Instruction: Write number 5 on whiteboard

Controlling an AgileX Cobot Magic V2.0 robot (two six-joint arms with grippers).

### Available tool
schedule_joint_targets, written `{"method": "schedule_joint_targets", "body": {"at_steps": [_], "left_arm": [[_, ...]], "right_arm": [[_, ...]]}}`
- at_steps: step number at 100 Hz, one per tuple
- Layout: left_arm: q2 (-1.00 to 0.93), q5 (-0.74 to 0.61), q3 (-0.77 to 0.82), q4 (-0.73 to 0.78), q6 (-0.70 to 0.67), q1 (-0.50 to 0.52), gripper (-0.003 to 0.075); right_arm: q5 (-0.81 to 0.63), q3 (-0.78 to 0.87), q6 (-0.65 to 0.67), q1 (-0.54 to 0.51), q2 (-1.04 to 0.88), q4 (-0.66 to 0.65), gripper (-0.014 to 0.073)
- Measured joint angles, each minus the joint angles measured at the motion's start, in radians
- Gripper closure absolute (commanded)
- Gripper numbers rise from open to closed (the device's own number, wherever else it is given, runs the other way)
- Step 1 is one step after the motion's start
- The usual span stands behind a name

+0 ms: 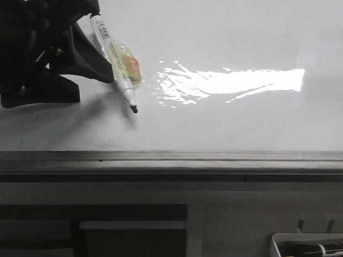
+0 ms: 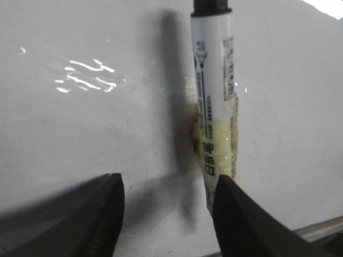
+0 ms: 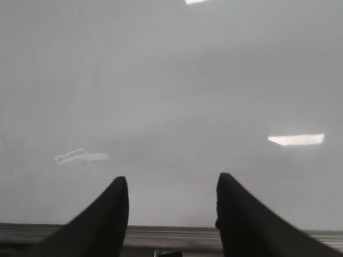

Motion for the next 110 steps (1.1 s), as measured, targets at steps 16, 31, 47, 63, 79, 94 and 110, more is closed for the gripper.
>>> {"method": "schedule_joint_targets", "body": {"at_steps": [16,31,47,63,79,94,110], "left_arm": [[0.000,0.030,-0.018,-0.004,0.000,-0.029,0.0372],[0.002,0.031,-0.040,-0.004,0.000,-0.058,0.0374],[0.034,-0.009,-0.047,-0.006,0.000,-0.060,0.0374],[0.083,-0.015,-0.047,-0.006,0.000,-0.060,0.0374],[0.100,-0.015,-0.055,-0.006,0.000,-0.066,0.0411],[0.107,-0.015,-0.055,-0.002,0.000,-0.066,0.0687],[0.107,0.003,-0.055,0.066,0.000,-0.066,0.0741]], "right_arm": [[0.000,0.000,0.000,0.000,0.000,0.000,0.0262],[0.000,0.000,0.000,0.000,0.000,0.000,0.0262],[0.000,0.000,0.000,0.000,0.000,0.000,0.0263],[0.000,0.000,0.000,0.000,0.000,0.000,0.0263],[0.011,0.000,0.000,0.000,0.000,0.000,0.0263],[0.030,0.000,0.000,0.000,0.000,0.000,0.0263],[0.050,-0.001,-0.002,0.002,0.000,0.005,0.0263]]}}
